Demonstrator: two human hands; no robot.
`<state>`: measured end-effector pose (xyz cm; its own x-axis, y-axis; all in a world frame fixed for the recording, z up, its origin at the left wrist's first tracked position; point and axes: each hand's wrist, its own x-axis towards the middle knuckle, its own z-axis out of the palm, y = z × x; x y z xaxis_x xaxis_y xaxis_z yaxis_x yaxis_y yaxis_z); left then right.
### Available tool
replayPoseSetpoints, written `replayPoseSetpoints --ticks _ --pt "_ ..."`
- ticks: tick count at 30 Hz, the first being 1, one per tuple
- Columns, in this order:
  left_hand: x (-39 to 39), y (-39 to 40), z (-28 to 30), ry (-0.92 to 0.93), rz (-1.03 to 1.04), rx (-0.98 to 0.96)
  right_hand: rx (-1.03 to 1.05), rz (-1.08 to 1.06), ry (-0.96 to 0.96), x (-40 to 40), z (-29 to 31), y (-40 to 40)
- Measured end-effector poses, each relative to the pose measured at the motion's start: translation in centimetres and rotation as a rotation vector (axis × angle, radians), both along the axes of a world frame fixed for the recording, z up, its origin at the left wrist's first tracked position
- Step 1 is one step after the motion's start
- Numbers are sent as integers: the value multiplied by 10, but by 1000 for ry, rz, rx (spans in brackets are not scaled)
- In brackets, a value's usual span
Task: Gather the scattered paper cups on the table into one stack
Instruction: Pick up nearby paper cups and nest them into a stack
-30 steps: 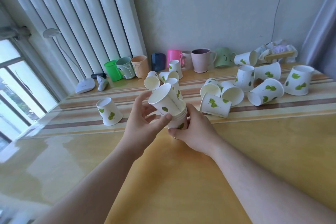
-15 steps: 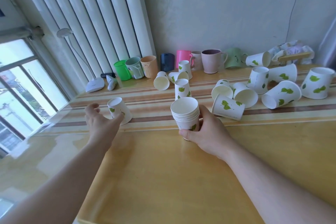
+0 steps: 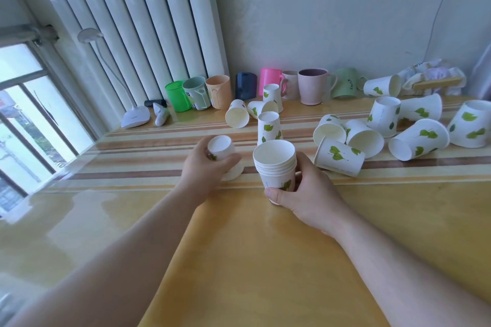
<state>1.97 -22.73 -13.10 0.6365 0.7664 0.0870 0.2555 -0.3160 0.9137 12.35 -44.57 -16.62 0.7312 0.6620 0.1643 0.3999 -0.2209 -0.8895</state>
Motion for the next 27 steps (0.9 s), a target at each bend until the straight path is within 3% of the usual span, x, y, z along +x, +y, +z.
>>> replayPoseSetpoints --ticks 4,7,12,15,17,24,27 --pt "10 -13 -3 -50 -70 -26 -1 -1 -5 0 0 -1" --pt "8 -11 0 -134 11 -179 1 -2 -1 0 1 -1" --pt "-10 -6 -2 208 -33 170 -2 -3 -5 -1 1 -1" --pt "-14 -8 1 417 -152 290 -10 -7 -6 -1 2 -1" --pt "-12 -11 4 442 -186 303 -13 -6 -3 -1 2 0" --pt "-8 -32 22 -118 -140 -439 -15 -2 -1 -2 4 -2" --pt "-2 -43 34 -291 -247 -579 -7 3 -1 -3 6 -3"
